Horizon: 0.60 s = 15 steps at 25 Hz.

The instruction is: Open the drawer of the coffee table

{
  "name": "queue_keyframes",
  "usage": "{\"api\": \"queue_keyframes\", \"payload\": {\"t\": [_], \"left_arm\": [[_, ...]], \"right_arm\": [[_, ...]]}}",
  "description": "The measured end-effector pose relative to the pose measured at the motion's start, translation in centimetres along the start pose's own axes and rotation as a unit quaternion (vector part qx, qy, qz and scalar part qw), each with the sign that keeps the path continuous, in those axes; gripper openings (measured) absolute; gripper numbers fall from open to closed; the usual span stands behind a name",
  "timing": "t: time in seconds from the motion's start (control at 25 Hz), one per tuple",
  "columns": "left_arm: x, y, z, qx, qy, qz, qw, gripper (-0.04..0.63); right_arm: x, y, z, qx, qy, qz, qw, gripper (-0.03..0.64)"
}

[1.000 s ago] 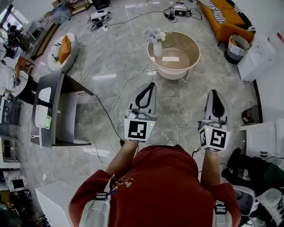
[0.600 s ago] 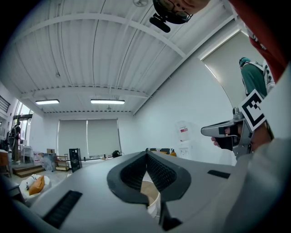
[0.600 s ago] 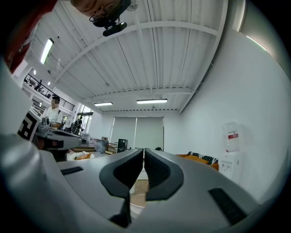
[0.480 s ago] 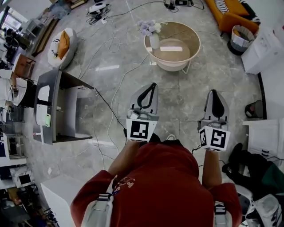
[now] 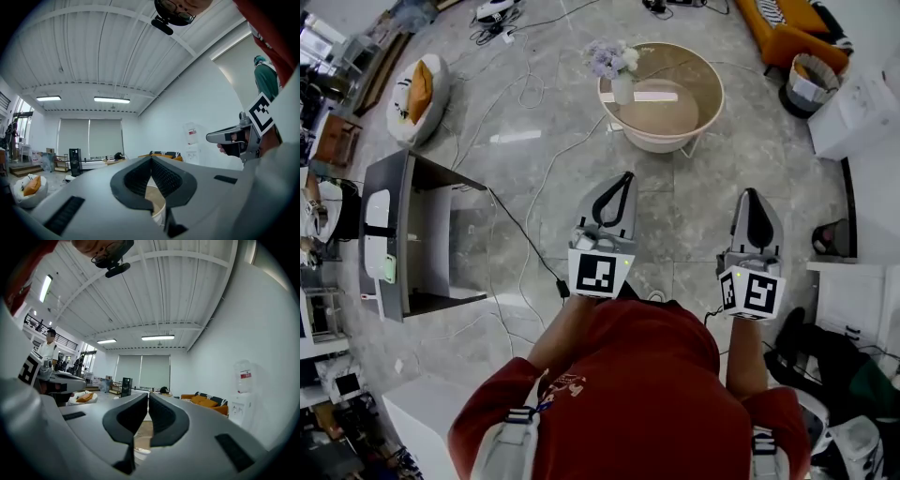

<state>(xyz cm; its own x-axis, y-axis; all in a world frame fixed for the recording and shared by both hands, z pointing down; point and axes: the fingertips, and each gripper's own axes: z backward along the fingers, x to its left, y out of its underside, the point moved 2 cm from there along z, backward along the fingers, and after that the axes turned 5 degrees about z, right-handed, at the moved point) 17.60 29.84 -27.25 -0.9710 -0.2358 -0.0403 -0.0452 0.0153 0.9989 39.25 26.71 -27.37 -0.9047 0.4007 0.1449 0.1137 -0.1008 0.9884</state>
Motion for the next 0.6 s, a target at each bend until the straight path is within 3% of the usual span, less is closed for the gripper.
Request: {"api": "queue_keyframes", "payload": {"t": [0.24, 0.44, 0.6], "left_arm": [[9.0, 1.1, -5.2, -0.001, 0.032, 0.012, 0.9994, 0.014], [18.2, 1.0, -9.6, -0.008, 0.075, -0.01, 0.9971, 0.014], [25.5, 0.9, -12.7, -0.005, 0.11, -0.004, 0.9939, 0.014]], "right_arm": [[4.9, 0.5, -8.8, 0.009, 0.033, -0.011, 0.999, 0.025], [9.3, 1.1, -17.4, 0.036, 0.077, -0.019, 0.996, 0.025], [13.3, 1.2, -23.0, 0.069, 0.111, 0.004, 0.991, 0.025]]}}
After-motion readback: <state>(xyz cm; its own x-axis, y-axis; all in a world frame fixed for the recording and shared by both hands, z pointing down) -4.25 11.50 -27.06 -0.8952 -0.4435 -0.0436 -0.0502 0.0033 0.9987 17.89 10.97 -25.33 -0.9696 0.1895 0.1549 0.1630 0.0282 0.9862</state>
